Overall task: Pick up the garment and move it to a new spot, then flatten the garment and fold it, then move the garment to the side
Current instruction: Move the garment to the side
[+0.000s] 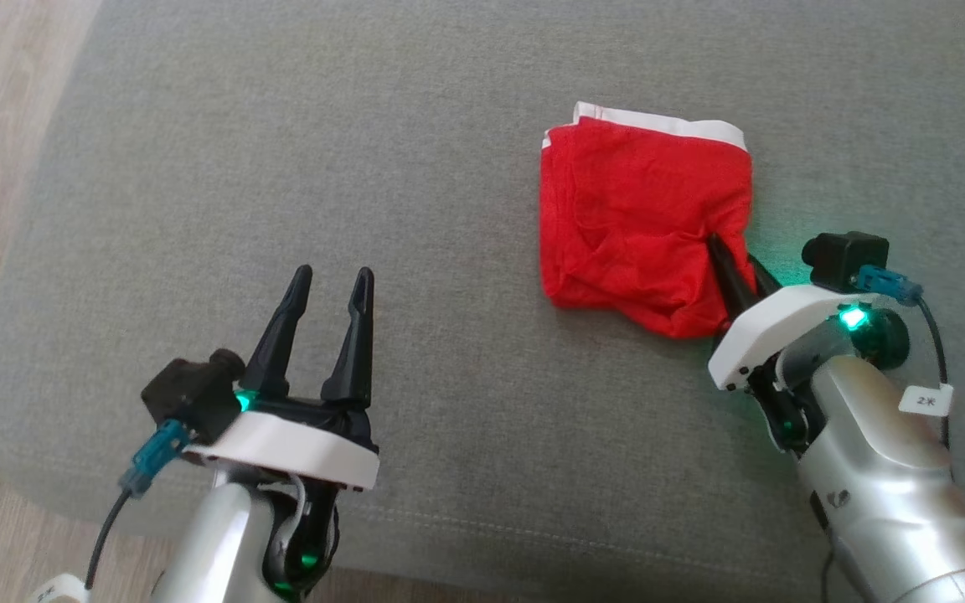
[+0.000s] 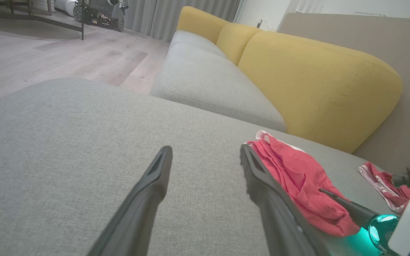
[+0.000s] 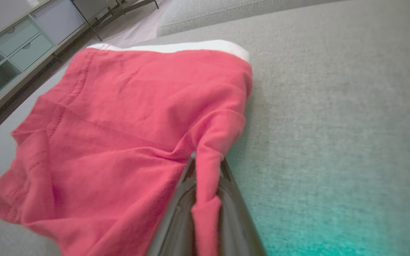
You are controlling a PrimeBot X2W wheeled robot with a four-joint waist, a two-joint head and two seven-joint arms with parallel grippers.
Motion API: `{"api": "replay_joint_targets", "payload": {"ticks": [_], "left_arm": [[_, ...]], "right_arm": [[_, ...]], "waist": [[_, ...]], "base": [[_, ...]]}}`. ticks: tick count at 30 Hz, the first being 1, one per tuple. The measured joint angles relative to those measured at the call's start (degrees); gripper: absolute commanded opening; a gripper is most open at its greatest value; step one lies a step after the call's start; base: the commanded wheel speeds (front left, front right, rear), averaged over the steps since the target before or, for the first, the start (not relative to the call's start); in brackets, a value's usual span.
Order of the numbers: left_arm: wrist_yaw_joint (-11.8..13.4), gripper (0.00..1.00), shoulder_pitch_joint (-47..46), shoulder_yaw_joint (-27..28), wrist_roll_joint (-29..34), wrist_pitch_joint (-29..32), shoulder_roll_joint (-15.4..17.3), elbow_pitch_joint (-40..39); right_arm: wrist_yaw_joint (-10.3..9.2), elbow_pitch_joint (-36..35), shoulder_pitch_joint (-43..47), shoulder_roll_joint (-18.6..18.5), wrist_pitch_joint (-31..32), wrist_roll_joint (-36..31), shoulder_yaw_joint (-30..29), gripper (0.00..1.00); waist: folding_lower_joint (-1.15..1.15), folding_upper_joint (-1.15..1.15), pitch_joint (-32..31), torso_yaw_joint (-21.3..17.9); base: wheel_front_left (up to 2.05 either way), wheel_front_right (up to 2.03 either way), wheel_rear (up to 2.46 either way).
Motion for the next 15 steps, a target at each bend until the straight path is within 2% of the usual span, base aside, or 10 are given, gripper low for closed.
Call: {"api": "replay_joint_targets", "payload": {"ticks": [9, 15], "left_arm": [[0.00, 1.00, 0.00, 0.57, 0.10, 0.00, 0.01, 0.24], [-0.09, 1.00, -0.48, 0.14, 0.67, 0.00, 0.01, -0.36]], "right_arm": [[0.00, 2.42, -2.97, -3.88, -7.46, -8.31, 3.77, 0.00], [0.00, -0.24, -5.75, -7.10, -9.20, -14.69, 6.44, 0.00]], "waist": [[0.00, 0.00, -1.10, -3.31], [0.00, 0.00, -1.37, -7.63]], "base": [[0.00, 0.00, 0.00], [0.00, 0.00, 0.00]]}}
